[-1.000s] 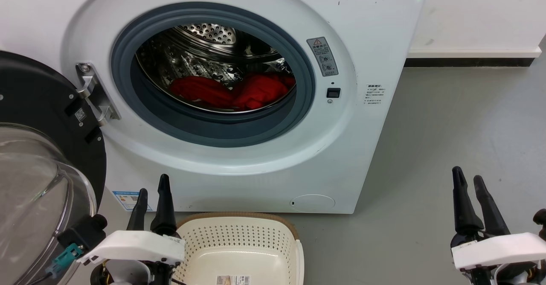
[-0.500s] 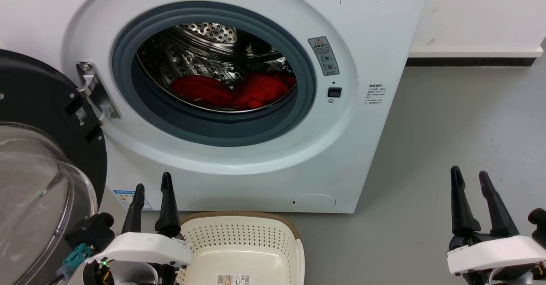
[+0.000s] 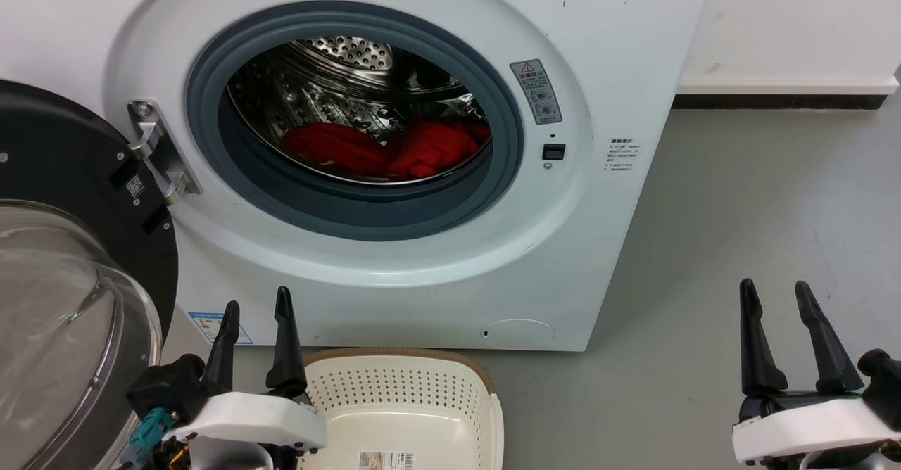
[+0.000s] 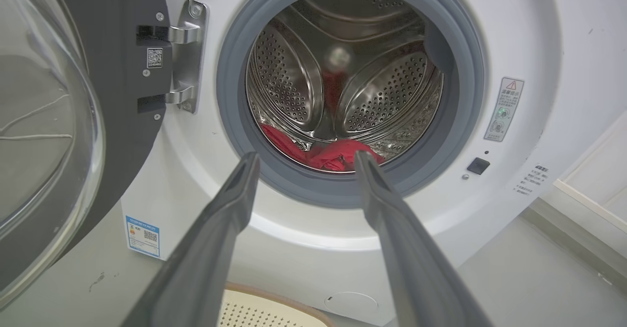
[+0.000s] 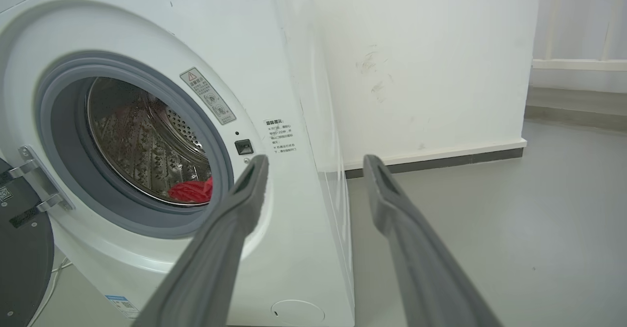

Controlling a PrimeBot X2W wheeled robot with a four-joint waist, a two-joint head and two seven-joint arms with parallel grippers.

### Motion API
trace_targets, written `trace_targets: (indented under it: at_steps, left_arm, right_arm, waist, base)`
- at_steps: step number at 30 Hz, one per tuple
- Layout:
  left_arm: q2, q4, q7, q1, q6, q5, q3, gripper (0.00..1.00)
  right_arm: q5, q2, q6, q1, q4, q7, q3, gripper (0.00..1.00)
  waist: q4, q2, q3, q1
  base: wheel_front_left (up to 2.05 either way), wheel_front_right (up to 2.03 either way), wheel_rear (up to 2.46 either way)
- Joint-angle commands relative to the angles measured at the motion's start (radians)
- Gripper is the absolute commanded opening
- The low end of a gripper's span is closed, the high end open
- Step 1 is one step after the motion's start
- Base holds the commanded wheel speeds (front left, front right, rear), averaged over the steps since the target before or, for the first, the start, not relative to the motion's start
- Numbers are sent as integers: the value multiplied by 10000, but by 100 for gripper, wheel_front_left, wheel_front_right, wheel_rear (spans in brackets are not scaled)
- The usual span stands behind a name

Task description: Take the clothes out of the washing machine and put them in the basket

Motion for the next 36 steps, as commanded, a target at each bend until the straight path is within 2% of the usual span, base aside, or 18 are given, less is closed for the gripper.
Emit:
trace_targets:
  at_steps: [1,36]
  left_arm:
    - [25,-147,-96,21,25,245,-12,100]
    - [-10,-42,-826,386,296,3069,-99,100]
  right_arm:
    - [-260,-13,0,64,-147,-83,14,100]
    - [-3579,-6,-1,499,-506,-810,45,100]
  waist:
    - [4,0,4,0]
    - [35,0,30,0]
  base:
    - [0,0,0]
    - [0,0,0]
